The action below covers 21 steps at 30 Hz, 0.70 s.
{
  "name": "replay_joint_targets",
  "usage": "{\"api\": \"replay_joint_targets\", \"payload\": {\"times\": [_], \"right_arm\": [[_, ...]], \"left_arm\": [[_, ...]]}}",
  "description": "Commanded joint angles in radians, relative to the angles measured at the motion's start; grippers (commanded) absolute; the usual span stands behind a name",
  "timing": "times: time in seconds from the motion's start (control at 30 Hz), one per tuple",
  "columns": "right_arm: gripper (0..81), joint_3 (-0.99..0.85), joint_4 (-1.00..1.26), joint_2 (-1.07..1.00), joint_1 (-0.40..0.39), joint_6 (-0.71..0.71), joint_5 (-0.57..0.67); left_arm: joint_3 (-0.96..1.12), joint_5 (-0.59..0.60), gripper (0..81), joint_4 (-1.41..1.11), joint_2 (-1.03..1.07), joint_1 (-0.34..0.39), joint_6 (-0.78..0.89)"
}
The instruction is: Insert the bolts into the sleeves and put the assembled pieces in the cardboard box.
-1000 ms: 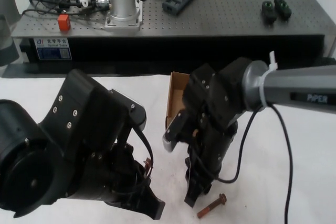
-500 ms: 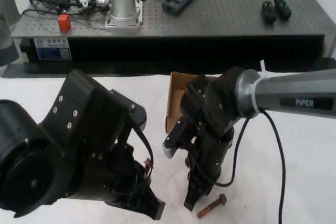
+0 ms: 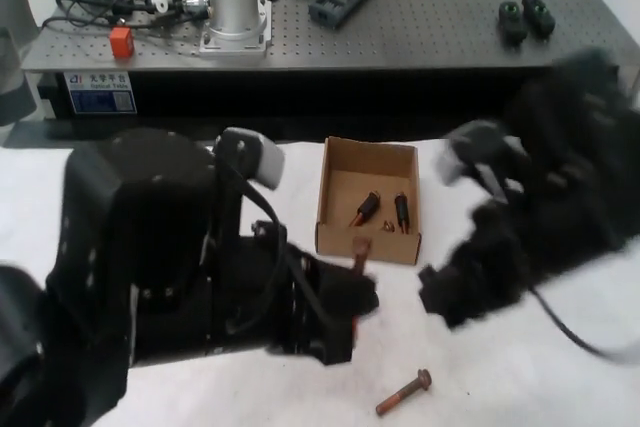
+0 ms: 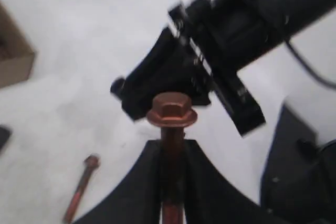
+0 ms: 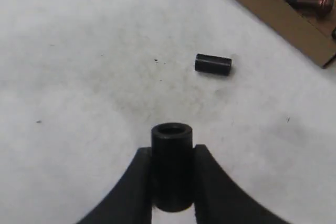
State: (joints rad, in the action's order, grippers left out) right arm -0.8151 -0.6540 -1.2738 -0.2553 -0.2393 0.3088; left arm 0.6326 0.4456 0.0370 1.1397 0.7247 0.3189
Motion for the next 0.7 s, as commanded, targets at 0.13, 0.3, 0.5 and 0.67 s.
{"api": "replay_joint_targets", "payload": {"times": [0.13,0.3,0.5,0.67], "right_arm": [[3.4,0.392,0.335,0.381,-0.030,0.397,0.494],[3.4,0.473,0.608,0.414,-0.099,0.564,0.491],[3.4,0.475,0.770,0.408,-0.108,0.629,0.453],[3.4,0.475,0.820,0.408,-0.108,0.651,0.434]], "left_arm": [[-0.069,0.133,0.6,-0.618,0.062,-0.001,0.330],[-0.067,0.195,0.6,-0.646,0.129,-0.001,0.403],[-0.067,0.195,0.6,-0.646,0.137,-0.001,0.406],[-0.067,0.195,0.6,-0.646,0.137,-0.001,0.408]]}}
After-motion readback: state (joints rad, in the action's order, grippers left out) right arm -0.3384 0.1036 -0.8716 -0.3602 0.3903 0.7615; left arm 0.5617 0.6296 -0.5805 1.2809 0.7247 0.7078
